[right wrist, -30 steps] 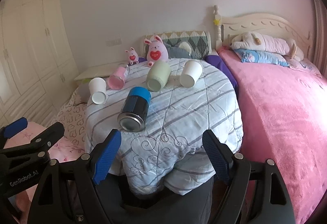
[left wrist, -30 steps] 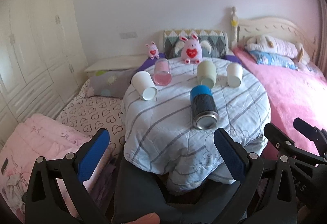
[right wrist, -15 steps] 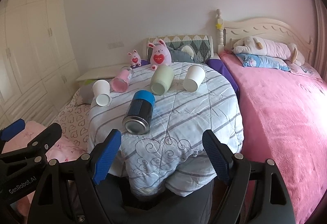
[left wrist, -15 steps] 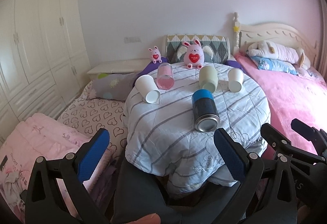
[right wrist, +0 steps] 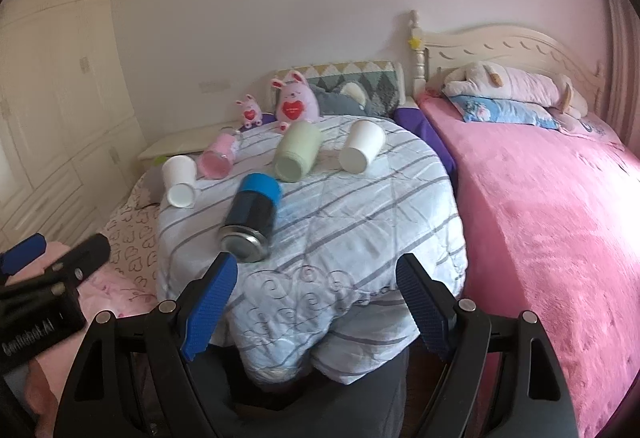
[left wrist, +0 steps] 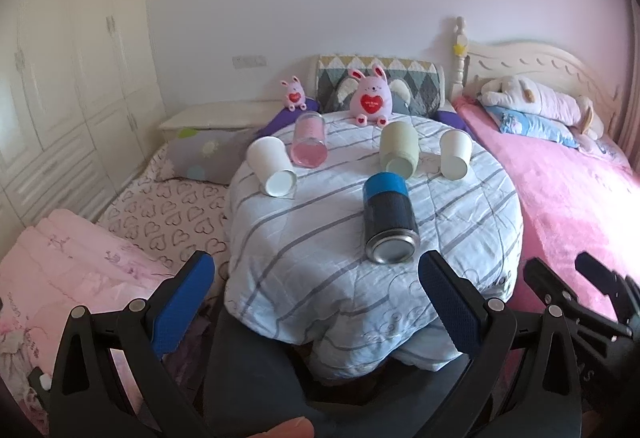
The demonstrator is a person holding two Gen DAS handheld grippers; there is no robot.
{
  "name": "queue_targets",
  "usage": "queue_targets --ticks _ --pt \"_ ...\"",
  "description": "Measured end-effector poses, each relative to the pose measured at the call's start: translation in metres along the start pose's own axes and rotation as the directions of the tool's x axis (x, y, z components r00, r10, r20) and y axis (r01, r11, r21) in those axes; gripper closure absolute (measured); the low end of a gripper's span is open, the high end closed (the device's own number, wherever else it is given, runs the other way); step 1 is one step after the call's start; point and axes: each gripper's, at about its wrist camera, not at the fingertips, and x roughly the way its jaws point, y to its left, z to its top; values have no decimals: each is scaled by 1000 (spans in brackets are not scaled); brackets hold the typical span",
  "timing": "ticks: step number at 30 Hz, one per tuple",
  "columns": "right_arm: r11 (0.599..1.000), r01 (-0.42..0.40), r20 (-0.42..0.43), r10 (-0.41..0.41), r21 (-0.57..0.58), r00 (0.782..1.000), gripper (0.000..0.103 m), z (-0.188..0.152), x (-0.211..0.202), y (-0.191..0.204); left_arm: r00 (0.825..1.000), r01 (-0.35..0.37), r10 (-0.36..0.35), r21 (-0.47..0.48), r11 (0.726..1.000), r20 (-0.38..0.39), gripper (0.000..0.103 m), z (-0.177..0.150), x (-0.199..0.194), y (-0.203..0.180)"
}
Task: Flip cup upright
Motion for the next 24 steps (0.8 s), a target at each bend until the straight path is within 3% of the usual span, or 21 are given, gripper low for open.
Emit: queue_targets --ticks 7,13,24 --pt "998 49 -31 -48 32 998 20 10 27 -29 993 60 -58 20 998 -103 0 17 58 -30" --pt "997 52 -91 -47 53 995 20 20 69 -49 970 88 -76 43 995 -232 0 28 120 -58" --pt "995 21 -197 -2 97 980 20 35 140 -65 893 102 -107 -34 994 -436 0 41 202 -72"
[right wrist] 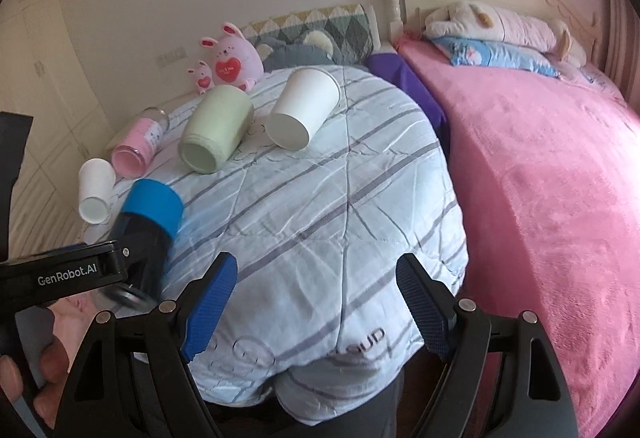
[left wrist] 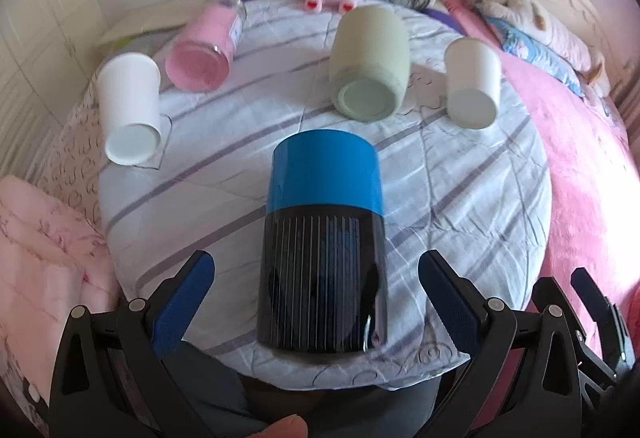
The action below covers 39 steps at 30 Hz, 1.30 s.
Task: Flip cup upright
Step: 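Lift the cup with the left tool and rotate it blue rim up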
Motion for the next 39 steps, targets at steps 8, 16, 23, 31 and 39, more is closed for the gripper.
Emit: queue_targets --ticks 8,16,23,31,39 --pt "1000 -18 -46 18 -9 999 20 7 22 5 996 30 -36 -73 997 -81 0 10 24 9" --pt "1000 -9 -63 9 -13 998 20 9 26 6 986 107 -123 -139 985 -109 34 10 31 19" --pt "1000 5 -56 -6 -7 998 20 9 21 6 987 134 -141 -94 986 -77 35 7 24 18" --pt "1000 23 -45 -23 -3 999 20 3 11 7 978 72 -81 52 996 192 35 9 -10 19" --pt "999 47 -49 -48 -10 998 20 -8 6 12 842 -10 -77 157 987 534 35 2 -16 19"
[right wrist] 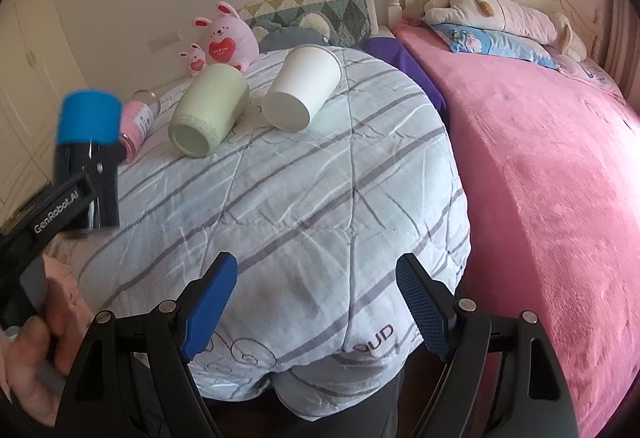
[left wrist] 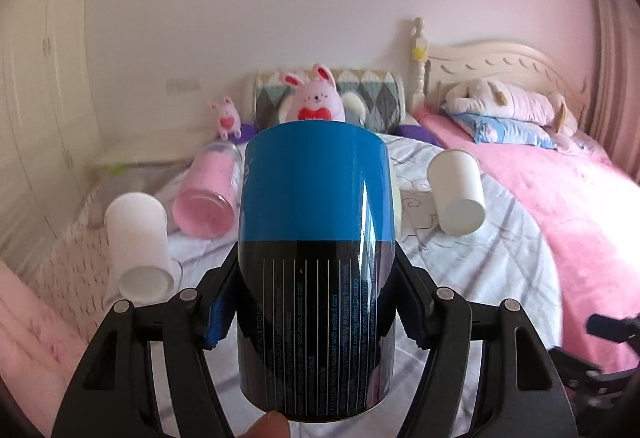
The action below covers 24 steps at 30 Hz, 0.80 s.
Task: Flip cup upright
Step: 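Lift the cup with the left tool and rotate it blue rim up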
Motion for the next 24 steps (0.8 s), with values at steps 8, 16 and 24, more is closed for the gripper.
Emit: queue_targets --ticks 8,16,24 --pt "1000 26 -1 -26 -12 1000 20 -6 -5 11 997 7 -7 10 1000 71 35 -4 -1 3" --pt "998 43 0 -43 -40 999 20 -13 -11 25 996 10 -10 10 1000 85 35 -28 -3 7" --pt "995 74 4 -73 -63 997 20 -27 -23 32 993 15 -17 13 1000 120 35 -36 -10 9"
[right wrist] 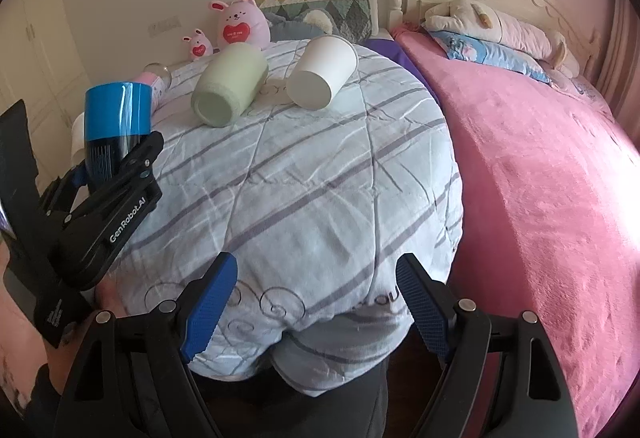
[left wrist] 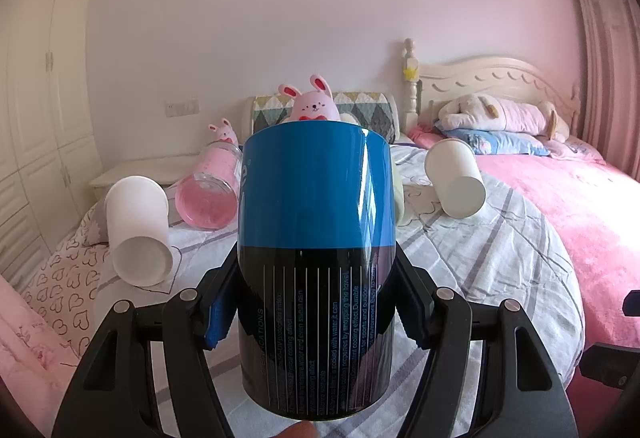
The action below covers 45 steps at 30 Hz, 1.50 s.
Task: Flip cup upright
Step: 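Lift the cup with the left tool and rotate it blue rim up, then lower the upright cup onto the quilt and open the left tool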
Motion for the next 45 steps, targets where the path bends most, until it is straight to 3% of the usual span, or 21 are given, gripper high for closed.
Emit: queue_targets --ticks 23,36,45 --pt "1000 4 74 -2 -30 997 20 -5 -37 11 1000 5 -5 1 1000 -6 35 3 -20 8" --pt "999 39 105 -37 -17 994 20 -15 -58 1 1000 -14 14 45 999 -4 34 -17 -22 -1" --pt "998 42 128 -36 -42 991 20 -15 -68 11 1000 -4 4 19 1000 0 33 -17 -32 9"
